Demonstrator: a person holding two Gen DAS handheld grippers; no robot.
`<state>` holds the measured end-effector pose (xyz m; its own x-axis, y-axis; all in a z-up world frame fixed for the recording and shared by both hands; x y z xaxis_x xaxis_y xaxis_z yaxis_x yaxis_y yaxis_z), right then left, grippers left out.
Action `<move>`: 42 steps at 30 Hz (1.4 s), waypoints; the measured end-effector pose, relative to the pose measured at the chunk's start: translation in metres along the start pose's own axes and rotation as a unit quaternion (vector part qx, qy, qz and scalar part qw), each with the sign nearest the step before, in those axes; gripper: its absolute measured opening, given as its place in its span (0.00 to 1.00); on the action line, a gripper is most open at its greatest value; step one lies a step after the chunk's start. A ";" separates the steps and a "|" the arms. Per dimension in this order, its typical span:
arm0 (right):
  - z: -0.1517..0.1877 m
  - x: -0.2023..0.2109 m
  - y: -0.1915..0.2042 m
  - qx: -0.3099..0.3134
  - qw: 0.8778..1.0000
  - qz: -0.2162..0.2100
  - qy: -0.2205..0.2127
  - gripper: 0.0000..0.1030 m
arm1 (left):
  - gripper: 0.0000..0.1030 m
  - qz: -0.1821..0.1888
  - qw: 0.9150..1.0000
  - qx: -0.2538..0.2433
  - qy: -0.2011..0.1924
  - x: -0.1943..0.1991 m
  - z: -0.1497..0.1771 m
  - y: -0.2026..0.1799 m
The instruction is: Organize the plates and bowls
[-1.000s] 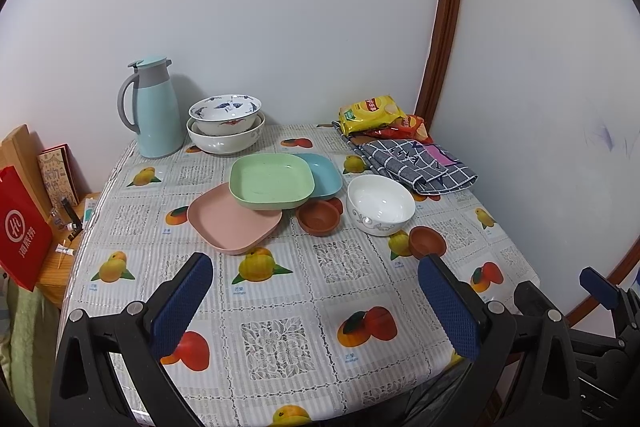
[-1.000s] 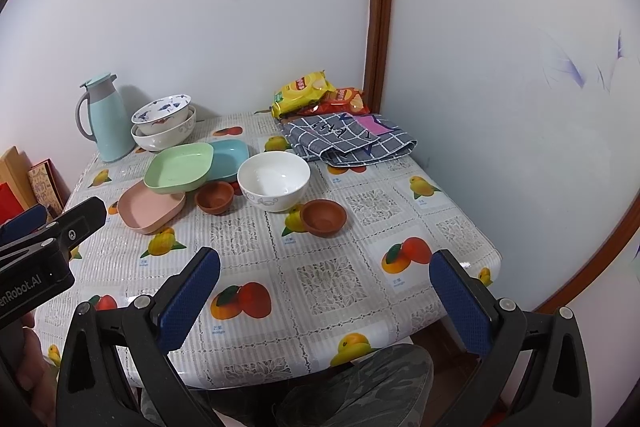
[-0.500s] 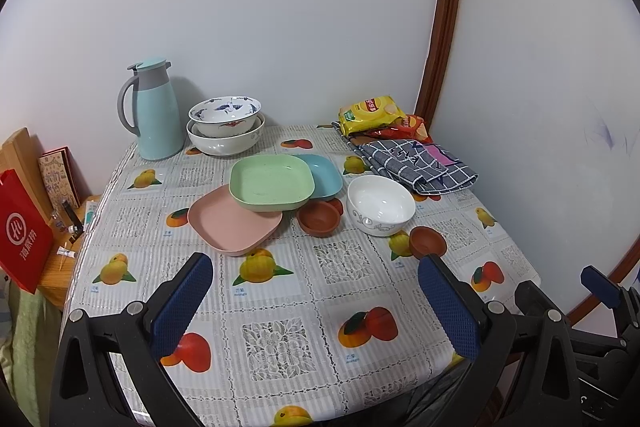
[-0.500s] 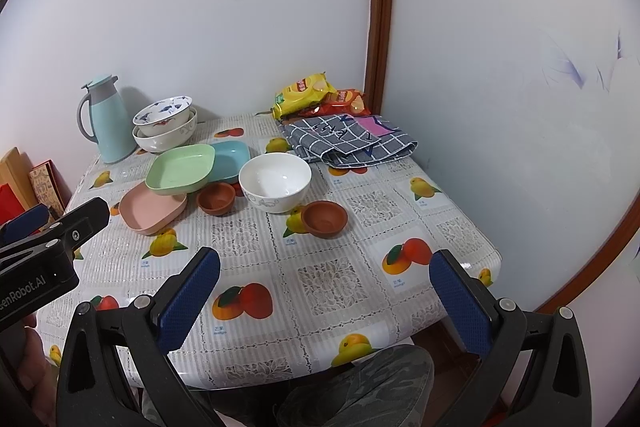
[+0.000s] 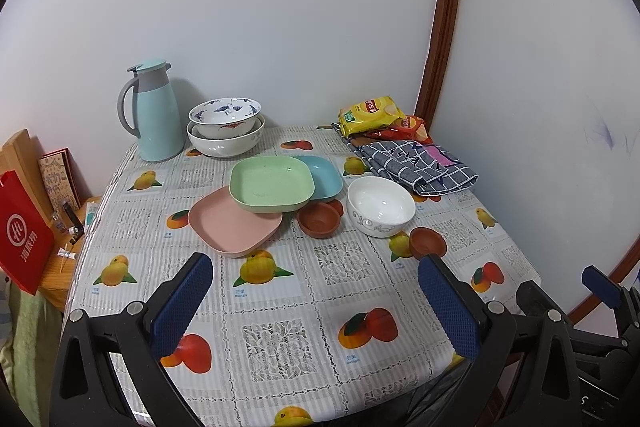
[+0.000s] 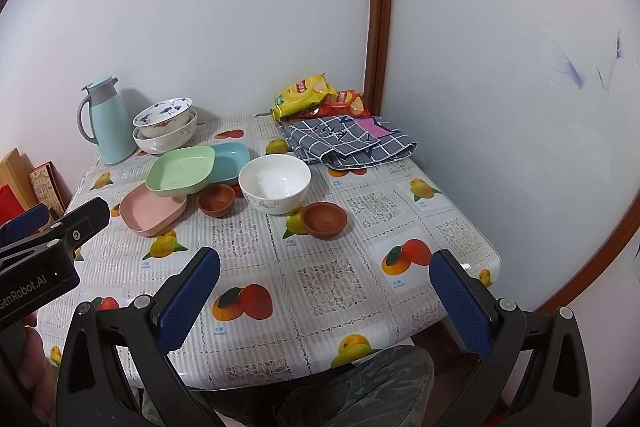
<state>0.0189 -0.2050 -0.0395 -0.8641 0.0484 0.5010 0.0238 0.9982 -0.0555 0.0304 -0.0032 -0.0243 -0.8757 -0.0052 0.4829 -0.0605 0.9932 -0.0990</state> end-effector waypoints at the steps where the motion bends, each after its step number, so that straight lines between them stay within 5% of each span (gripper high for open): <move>1: -0.001 0.000 0.000 0.000 1.000 0.000 0.000 1.00 | 1.00 0.000 1.000 0.000 0.000 0.000 -0.001 0.001; 42: -0.002 -0.007 0.002 -0.004 1.000 -0.011 0.001 1.00 | 1.00 0.003 1.000 0.002 0.008 -0.016 -0.002 0.000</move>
Point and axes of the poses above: each gripper's, at about its wrist camera, not at the fingertips, and x roughly against the way its jaws point, y to its left, z to its underside, the point moved 5 cm from there along -x, roughly the way its jaws point, and after that the axes turned 9 degrees about -y, right-handed, at the moved point
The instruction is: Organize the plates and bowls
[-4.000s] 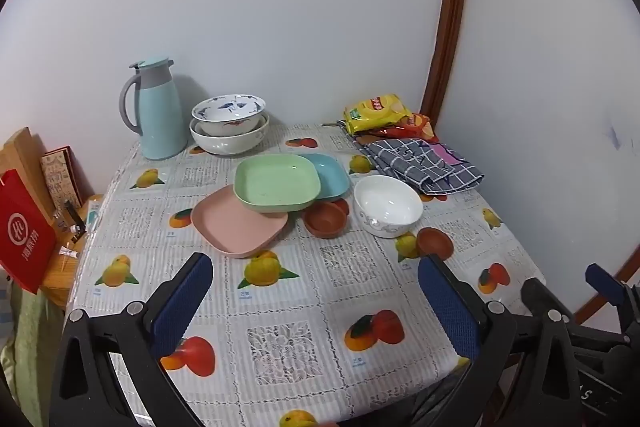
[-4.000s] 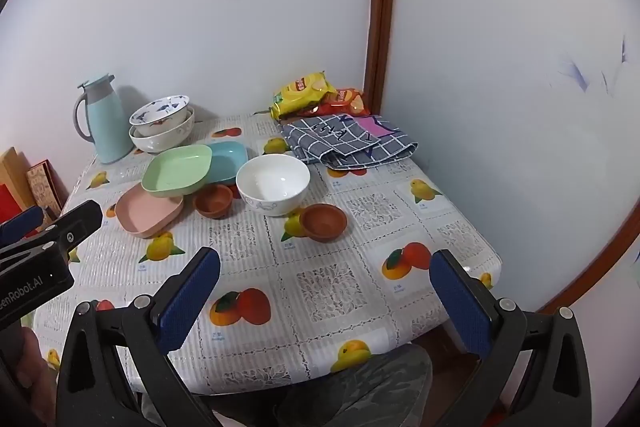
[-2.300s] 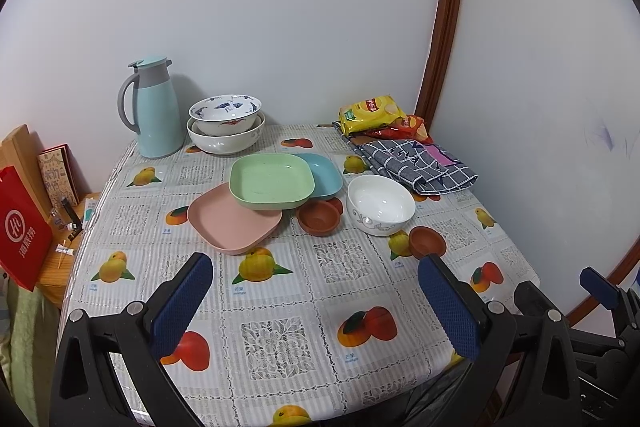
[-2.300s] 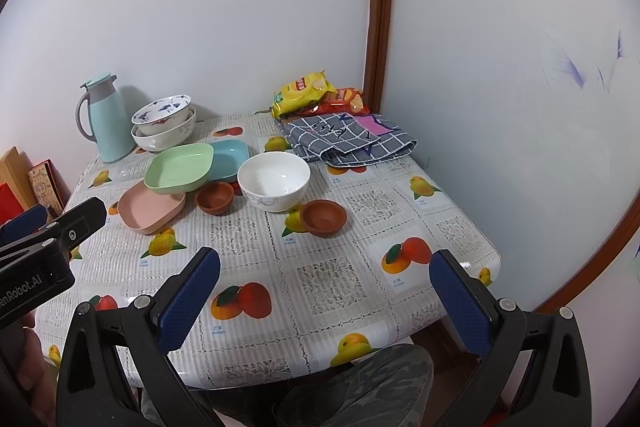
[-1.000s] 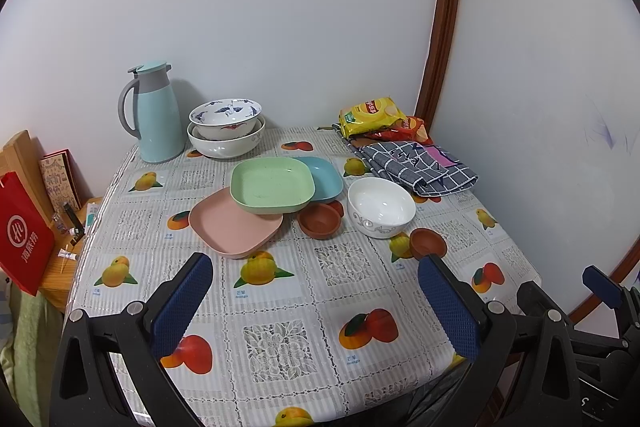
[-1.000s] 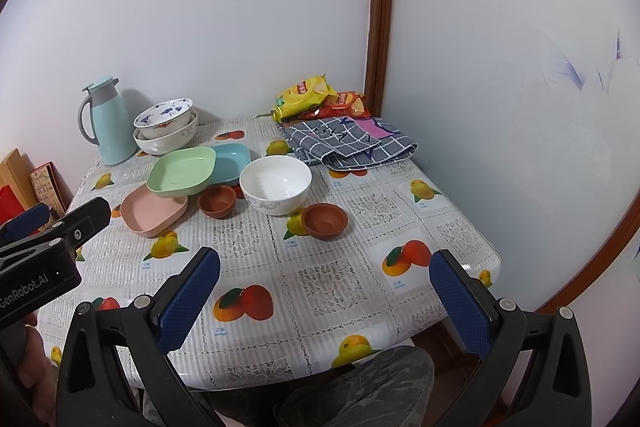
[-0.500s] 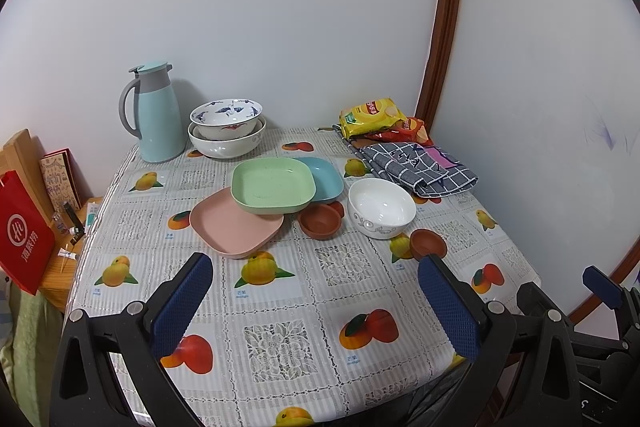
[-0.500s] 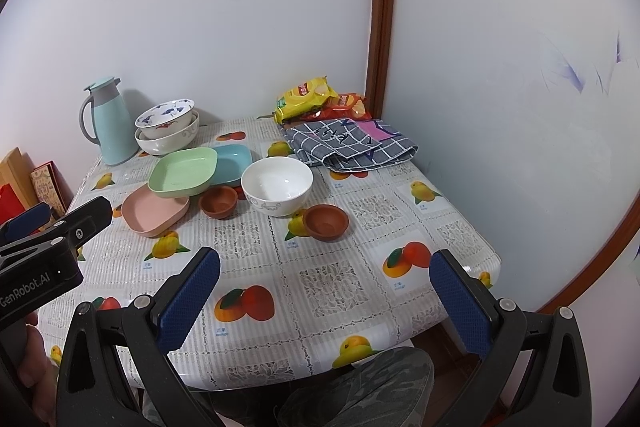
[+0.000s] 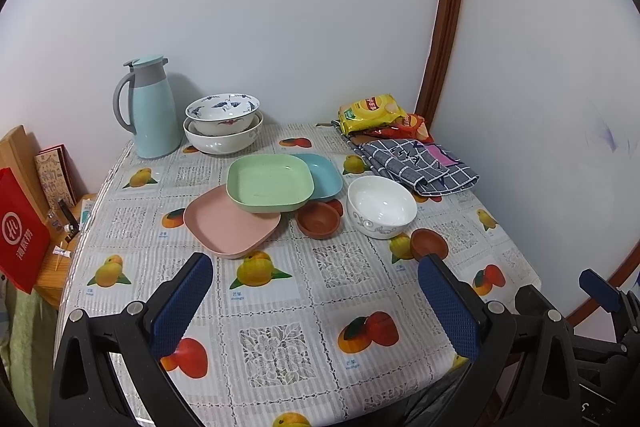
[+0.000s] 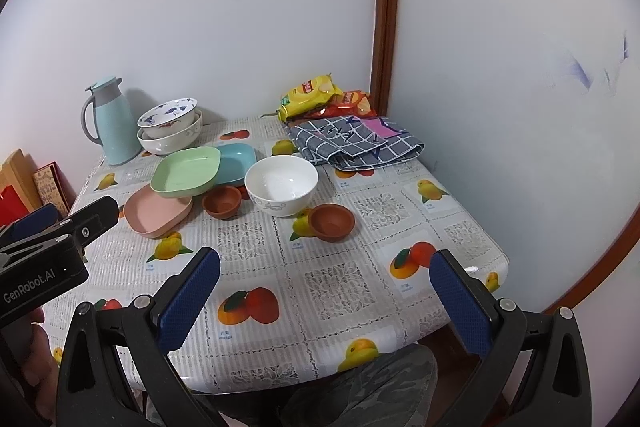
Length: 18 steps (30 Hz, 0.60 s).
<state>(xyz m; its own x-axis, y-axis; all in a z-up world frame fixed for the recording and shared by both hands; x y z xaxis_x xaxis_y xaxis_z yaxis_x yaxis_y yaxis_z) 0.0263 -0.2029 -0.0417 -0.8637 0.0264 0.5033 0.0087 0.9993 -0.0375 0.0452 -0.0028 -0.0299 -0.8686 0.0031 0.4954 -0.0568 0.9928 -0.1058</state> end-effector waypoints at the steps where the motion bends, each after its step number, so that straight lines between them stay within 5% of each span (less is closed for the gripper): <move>1: 0.000 -0.002 0.000 0.000 1.000 0.000 0.001 1.00 | 1.00 0.000 1.000 0.000 0.001 -0.002 0.001 0.000; 18: 0.002 -0.044 0.023 -0.005 1.000 -0.020 0.022 1.00 | 1.00 -0.023 0.999 0.030 0.036 -0.047 0.013 0.041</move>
Point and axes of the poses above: each gripper's, at about its wrist camera, not at the fingertips, and x roughly against the way its jaws point, y to its left, z to its underside, the point moved 5 cm from there along -x, roughly the way its jaws point, and after that the axes turned 9 degrees about -y, right-handed, at the moved point
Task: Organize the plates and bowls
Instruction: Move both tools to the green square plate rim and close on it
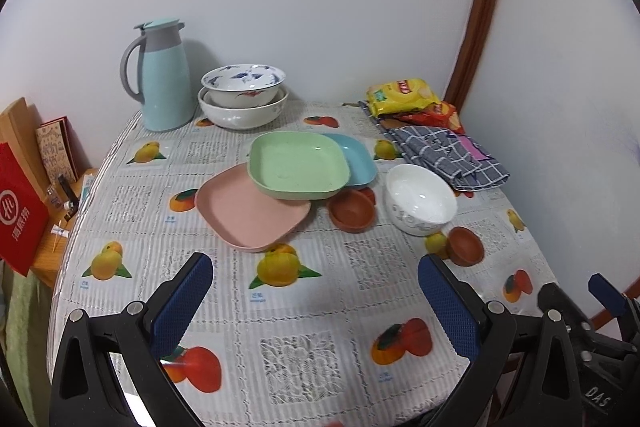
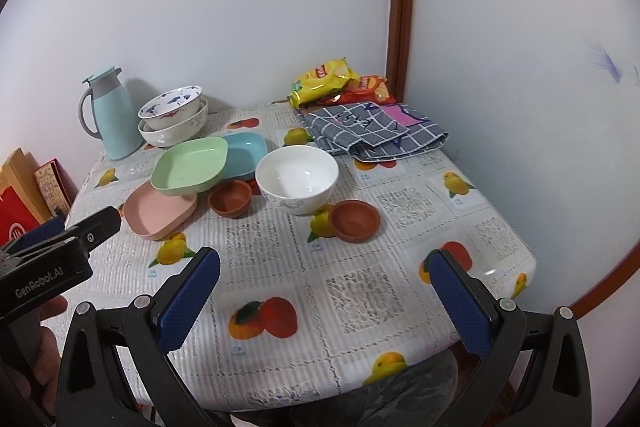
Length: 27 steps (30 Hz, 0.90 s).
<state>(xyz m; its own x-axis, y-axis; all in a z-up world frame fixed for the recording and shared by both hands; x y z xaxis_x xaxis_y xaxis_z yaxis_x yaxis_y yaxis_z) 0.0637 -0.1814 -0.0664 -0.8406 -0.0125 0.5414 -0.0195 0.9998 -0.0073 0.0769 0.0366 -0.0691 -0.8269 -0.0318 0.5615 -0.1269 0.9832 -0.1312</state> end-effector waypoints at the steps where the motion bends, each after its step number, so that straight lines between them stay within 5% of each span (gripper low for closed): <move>1: -0.001 -0.002 0.002 -0.001 1.000 -0.004 0.000 1.00 | 1.00 -0.003 1.000 0.001 0.002 -0.003 -0.001 0.004; 27: -0.049 -0.085 0.085 0.015 0.997 -0.066 0.022 0.81 | 0.95 -0.015 0.999 0.032 0.041 -0.077 -0.031 0.066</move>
Point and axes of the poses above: each gripper's, at about its wrist camera, not at the fingertips, and x roughly against the way its jaws point, y to its left, z to its underside, the point moved 5 cm from there along -x, roughly the way its jaws point, and after that the axes turned 9 degrees about -y, right-handed, at the moved point
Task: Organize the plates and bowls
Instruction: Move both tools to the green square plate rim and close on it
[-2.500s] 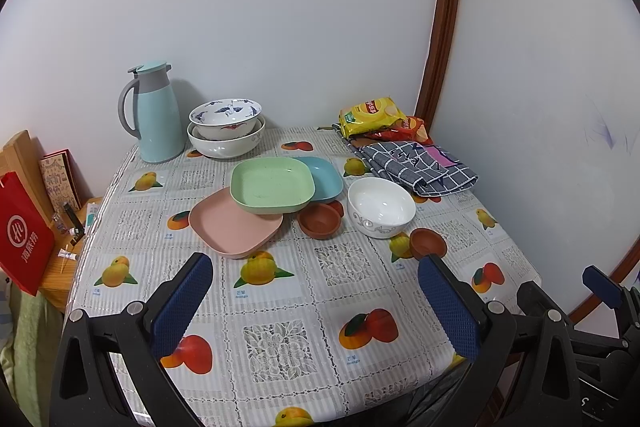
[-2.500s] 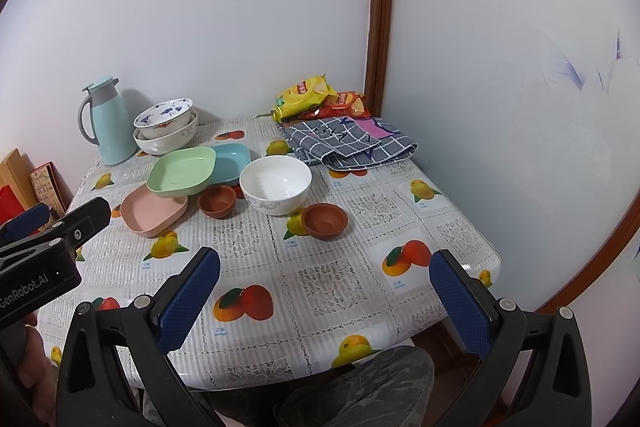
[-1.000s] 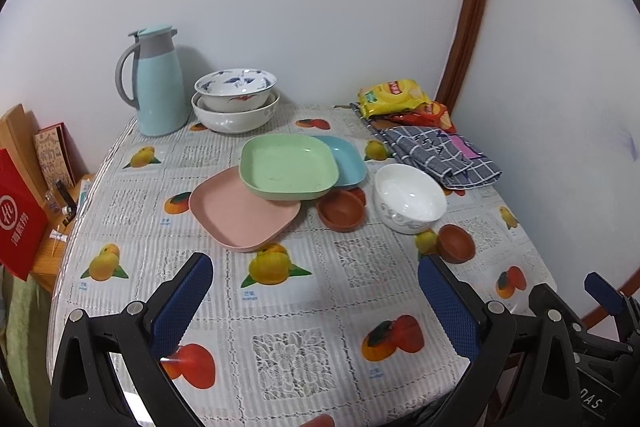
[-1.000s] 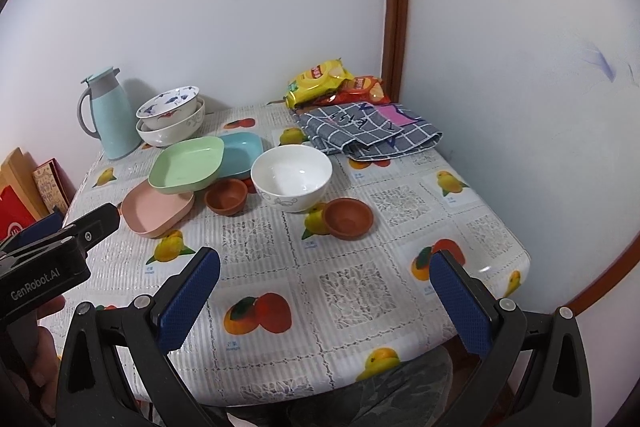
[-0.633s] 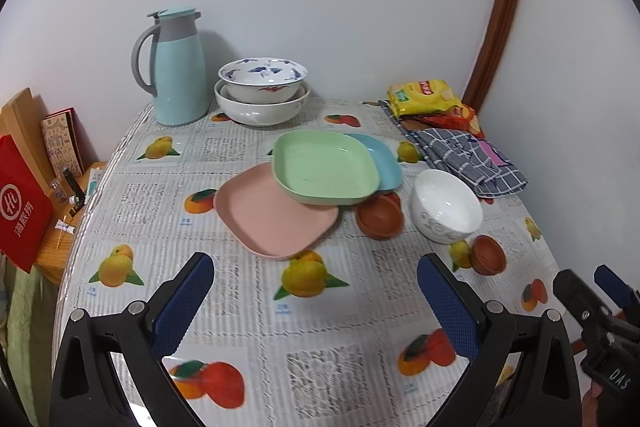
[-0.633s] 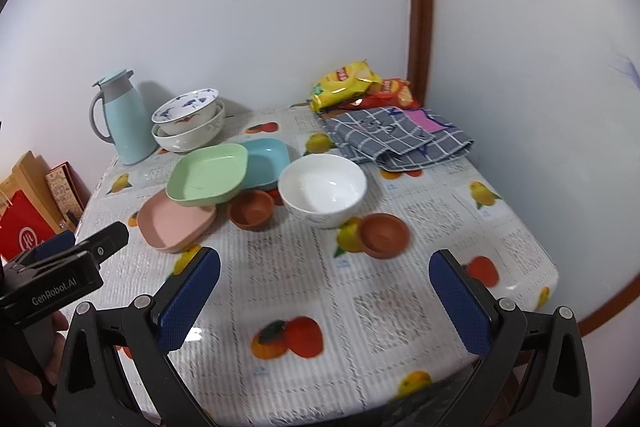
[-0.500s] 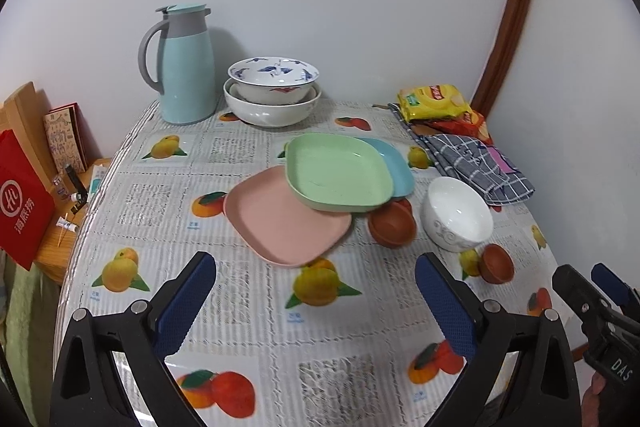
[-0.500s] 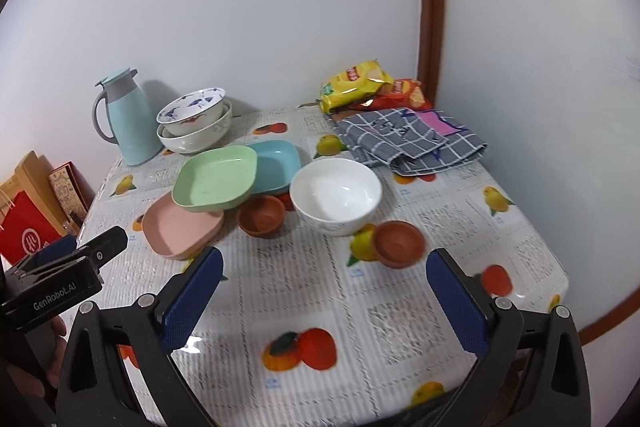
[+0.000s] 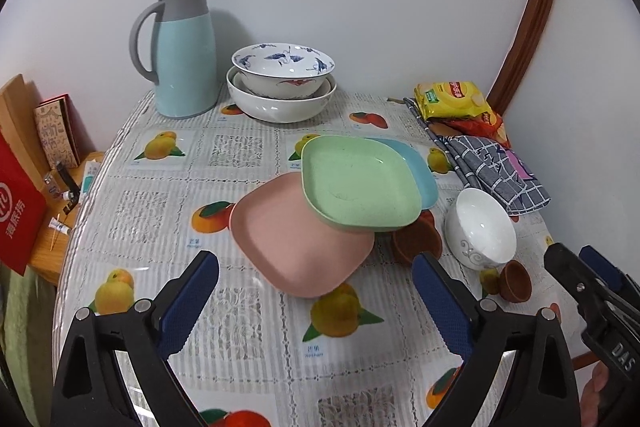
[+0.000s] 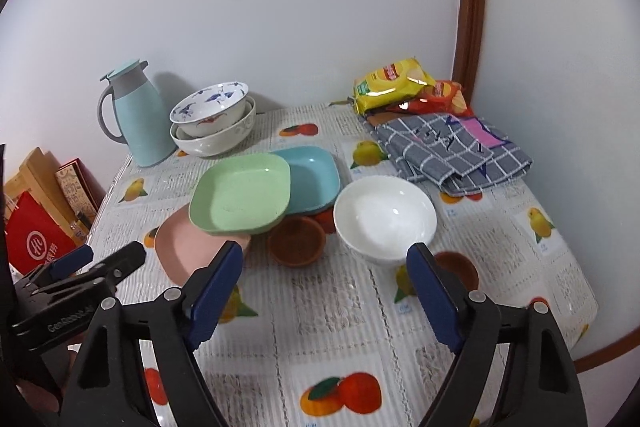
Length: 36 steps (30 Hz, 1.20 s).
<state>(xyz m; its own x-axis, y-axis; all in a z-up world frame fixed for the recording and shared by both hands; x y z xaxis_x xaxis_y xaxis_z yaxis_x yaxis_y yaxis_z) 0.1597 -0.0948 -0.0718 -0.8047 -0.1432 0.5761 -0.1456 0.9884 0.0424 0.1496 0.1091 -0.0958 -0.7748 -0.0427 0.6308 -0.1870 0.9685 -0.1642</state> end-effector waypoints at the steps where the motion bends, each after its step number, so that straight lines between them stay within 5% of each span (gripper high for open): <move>1: -0.001 -0.002 0.001 0.001 1.000 0.000 -0.001 0.81 | 0.95 0.001 1.000 -0.001 0.002 -0.003 -0.002 -0.001; 14: -0.012 -0.039 0.002 0.003 1.000 -0.013 0.009 0.78 | 0.94 -0.002 1.000 -0.002 0.009 -0.032 -0.014 -0.001; 36: -0.017 -0.144 0.030 0.020 0.998 -0.034 0.055 0.56 | 0.66 0.000 0.999 -0.008 0.044 -0.123 -0.033 0.003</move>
<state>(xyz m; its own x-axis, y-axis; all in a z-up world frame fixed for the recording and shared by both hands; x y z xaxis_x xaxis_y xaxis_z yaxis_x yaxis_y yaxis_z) 0.2812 -0.0440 -0.1401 -0.7251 -0.2015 0.6585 -0.2223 0.9735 0.0531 0.2644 0.1251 -0.1484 -0.7186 -0.0207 0.6951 -0.1768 0.9722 -0.1538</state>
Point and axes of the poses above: each gripper's, at about its wrist camera, not at the fingertips, and x roughly against the way its jaws point, y to its left, z to its underside, the point moved 5 cm from there along -x, roughly the way its jaws point, and after that the axes turned 9 degrees about -y, right-handed, at the moved point
